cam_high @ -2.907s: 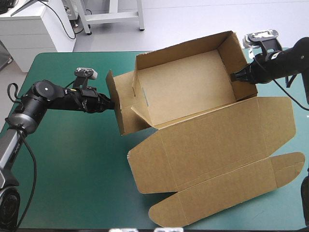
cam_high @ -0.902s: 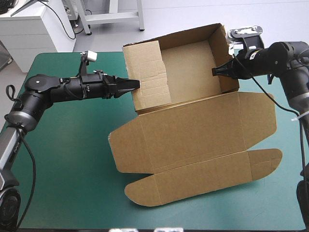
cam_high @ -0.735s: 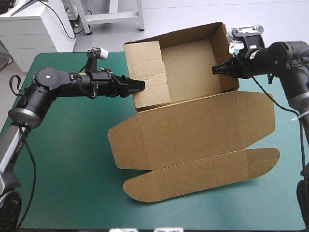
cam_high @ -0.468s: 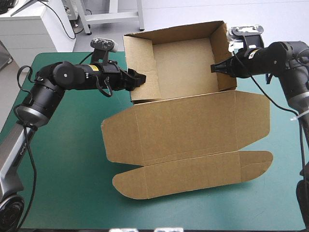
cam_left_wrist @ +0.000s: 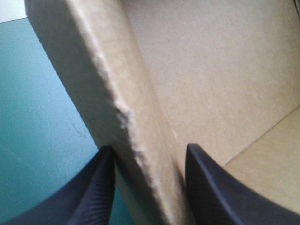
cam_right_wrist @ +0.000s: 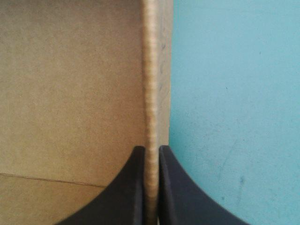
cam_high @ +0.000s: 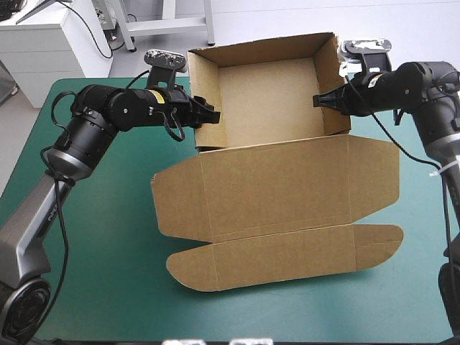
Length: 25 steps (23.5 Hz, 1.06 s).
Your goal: Fold the box
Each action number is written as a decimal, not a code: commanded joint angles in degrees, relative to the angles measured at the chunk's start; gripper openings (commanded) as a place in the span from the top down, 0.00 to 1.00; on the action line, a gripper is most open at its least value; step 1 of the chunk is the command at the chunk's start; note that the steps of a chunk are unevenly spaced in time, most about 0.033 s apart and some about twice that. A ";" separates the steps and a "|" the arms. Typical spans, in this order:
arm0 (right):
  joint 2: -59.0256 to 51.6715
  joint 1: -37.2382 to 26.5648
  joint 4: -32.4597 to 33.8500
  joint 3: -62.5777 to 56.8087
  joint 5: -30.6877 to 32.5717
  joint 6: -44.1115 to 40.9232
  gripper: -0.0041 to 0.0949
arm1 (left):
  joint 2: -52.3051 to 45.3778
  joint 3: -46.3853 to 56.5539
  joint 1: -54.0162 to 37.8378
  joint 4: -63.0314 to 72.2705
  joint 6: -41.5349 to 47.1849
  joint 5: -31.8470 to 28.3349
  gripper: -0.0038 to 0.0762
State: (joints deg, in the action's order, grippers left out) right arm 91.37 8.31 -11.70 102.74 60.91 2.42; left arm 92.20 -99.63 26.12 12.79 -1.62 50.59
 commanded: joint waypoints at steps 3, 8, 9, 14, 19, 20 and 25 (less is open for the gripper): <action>-0.96 0.07 -6.08 1.88 -3.67 -0.50 0.98 | -0.77 -1.89 0.65 2.18 0.56 -3.79 0.78; 0.36 0.10 -6.57 1.88 -3.25 0.41 0.98 | 0.99 -1.89 0.65 3.31 -0.58 -3.32 0.96; 0.60 0.10 -6.57 1.88 -3.13 0.73 0.98 | 1.54 -1.89 0.65 3.31 -0.71 -3.32 0.96; 4.46 0.10 -2.04 1.88 3.10 1.67 0.98 | 6.89 -4.80 0.65 1.86 -0.95 1.79 0.96; 10.20 0.38 -1.15 1.88 6.79 1.19 0.98 | 15.88 -10.94 0.65 -0.66 -0.95 13.34 0.96; 11.76 1.09 -0.80 1.88 6.79 0.92 0.98 | 18.28 -12.80 0.65 -1.87 -0.15 16.36 0.96; 16.85 4.21 3.43 1.88 9.37 -1.21 0.98 | 22.81 -16.22 0.65 -5.06 0.31 23.26 0.96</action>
State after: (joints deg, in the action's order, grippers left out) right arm 109.97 10.96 -7.70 102.74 70.83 0.00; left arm 117.42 -112.95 25.81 6.36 1.28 69.69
